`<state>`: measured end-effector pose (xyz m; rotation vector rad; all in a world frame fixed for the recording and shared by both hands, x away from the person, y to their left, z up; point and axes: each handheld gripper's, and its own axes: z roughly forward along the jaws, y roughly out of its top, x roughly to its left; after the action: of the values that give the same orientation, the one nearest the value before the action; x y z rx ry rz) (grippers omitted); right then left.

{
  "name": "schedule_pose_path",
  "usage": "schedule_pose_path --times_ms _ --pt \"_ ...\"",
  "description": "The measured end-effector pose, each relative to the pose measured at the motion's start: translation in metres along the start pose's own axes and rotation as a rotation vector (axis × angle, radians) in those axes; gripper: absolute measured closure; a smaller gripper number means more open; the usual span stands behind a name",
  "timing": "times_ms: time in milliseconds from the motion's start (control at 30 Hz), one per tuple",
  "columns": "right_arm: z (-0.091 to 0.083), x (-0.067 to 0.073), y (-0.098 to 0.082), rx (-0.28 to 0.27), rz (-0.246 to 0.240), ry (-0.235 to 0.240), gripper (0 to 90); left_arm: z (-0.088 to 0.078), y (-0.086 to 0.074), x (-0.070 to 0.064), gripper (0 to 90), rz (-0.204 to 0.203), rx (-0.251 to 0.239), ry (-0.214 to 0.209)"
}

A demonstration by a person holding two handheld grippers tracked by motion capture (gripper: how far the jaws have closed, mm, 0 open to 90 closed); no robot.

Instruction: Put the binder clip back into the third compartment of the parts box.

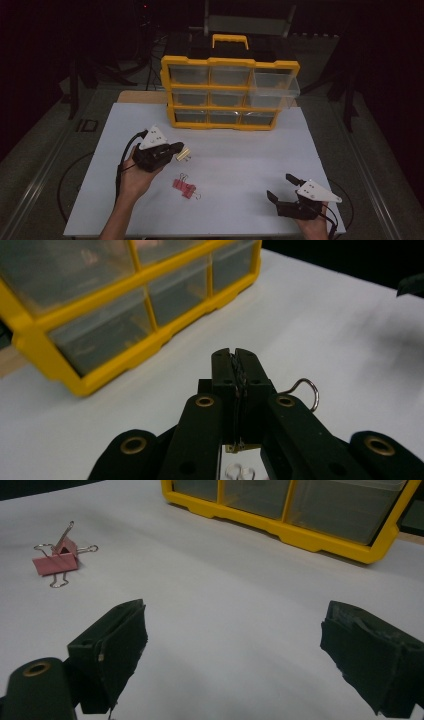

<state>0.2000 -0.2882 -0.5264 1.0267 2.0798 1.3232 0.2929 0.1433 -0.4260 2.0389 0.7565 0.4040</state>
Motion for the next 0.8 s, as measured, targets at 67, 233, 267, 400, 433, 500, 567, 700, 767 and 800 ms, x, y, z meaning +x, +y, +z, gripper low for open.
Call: schedule_pose_path --times_ms 67,233,267,400,433,500,567,700,767,800 --pt "0.0 0.0 0.0 -0.002 0.004 -0.001 11.0 0.003 0.008 0.002 88.8 0.005 -0.007 -0.008" --pt "0.0 0.0 -0.001 0.0 0.002 -0.005 11.0 0.01 0.023 0.007 88.8 0.012 -0.022 -0.02" --pt "0.0 0.0 -0.001 0.001 0.002 -0.005 11.0 0.011 0.027 0.008 88.8 0.012 -0.026 -0.024" --pt "0.0 0.0 -0.001 0.001 0.001 -0.007 11.0 0.016 0.039 0.011 88.8 0.011 -0.041 -0.04" --pt "0.0 0.0 -0.001 0.001 0.0 -0.007 11.0 0.019 0.045 0.012 88.8 0.012 -0.048 -0.046" --pt "-0.001 -0.001 -0.001 -0.001 0.001 -0.007 11.0 0.021 0.052 0.013 88.8 0.019 -0.053 -0.057" --pt "-0.001 -0.001 -0.001 0.0 0.0 -0.007 11.0 0.023 0.06 0.014 88.8 0.024 -0.061 -0.067" --pt "-0.001 -0.001 -0.001 0.0 0.002 -0.005 11.0 0.028 0.075 0.015 88.9 0.034 -0.074 -0.08" --pt "-0.001 -0.001 -0.001 -0.001 0.002 -0.006 11.0 0.03 0.083 0.015 88.8 0.045 -0.078 -0.084" --pt "-0.001 -0.001 -0.001 -0.002 0.001 -0.006 11.0 0.031 0.088 0.016 88.9 0.05 -0.083 -0.088"
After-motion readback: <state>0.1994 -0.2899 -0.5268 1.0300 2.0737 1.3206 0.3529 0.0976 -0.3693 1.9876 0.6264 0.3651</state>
